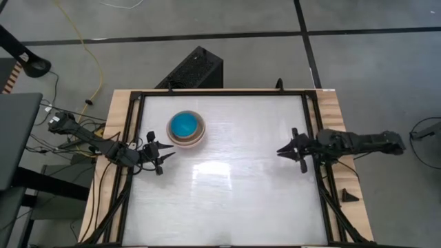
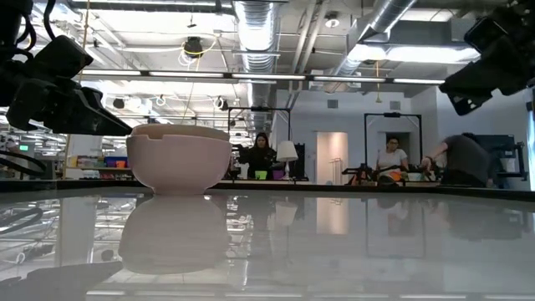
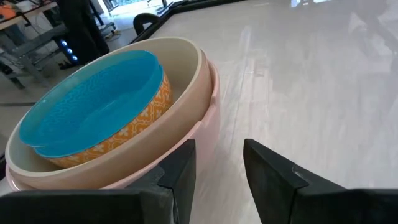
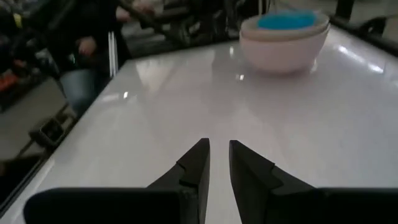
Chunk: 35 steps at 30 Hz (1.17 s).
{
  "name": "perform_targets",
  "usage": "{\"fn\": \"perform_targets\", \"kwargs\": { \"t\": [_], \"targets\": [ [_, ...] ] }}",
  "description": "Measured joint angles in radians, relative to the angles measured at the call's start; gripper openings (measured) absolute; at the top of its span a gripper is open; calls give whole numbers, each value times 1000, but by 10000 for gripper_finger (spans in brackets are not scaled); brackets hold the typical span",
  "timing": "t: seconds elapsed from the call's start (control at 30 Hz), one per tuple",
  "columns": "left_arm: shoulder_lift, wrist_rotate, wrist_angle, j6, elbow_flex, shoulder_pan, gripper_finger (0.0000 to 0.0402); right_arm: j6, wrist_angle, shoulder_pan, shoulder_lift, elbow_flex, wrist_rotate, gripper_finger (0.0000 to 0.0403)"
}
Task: Nest bowls inside each other
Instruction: Return to Home Position
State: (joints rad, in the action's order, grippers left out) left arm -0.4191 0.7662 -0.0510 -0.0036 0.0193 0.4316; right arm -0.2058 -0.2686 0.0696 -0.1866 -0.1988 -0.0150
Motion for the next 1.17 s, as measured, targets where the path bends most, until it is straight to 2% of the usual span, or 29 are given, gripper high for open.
{"fn": "perform_targets", "kwargs": {
  "t": [0.23,0.6,1.17],
  "targets": [
    [0,0,0,0,0,0,125,68,71,0,187,55,91,93],
    [0,0,0,0,0,0,126,103,292,0,167,184,91,93],
    [0,0,0,0,0,0,125,102,284,0,161,185,93,93]
  ]
}}
